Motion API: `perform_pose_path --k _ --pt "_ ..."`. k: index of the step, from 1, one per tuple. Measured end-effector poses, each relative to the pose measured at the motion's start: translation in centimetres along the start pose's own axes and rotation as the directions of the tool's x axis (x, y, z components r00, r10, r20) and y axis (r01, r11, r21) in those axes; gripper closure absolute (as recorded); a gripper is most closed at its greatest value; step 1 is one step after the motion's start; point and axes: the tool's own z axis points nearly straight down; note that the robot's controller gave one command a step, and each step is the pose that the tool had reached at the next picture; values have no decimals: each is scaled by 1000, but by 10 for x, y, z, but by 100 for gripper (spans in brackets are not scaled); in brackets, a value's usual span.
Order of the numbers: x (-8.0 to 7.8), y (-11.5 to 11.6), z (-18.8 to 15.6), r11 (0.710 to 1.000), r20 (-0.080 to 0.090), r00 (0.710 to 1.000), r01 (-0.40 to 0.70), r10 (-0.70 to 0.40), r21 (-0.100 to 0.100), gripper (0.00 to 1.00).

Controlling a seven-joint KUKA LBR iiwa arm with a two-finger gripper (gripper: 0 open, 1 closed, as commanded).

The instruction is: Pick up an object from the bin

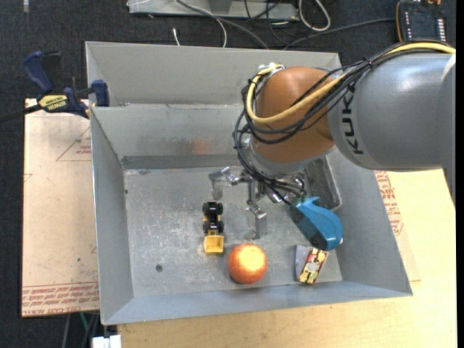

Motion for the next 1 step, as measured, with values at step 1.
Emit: perform_pose_path --k 1 --pt "-21 4 11 863 0 863 505 -505 -3 0"
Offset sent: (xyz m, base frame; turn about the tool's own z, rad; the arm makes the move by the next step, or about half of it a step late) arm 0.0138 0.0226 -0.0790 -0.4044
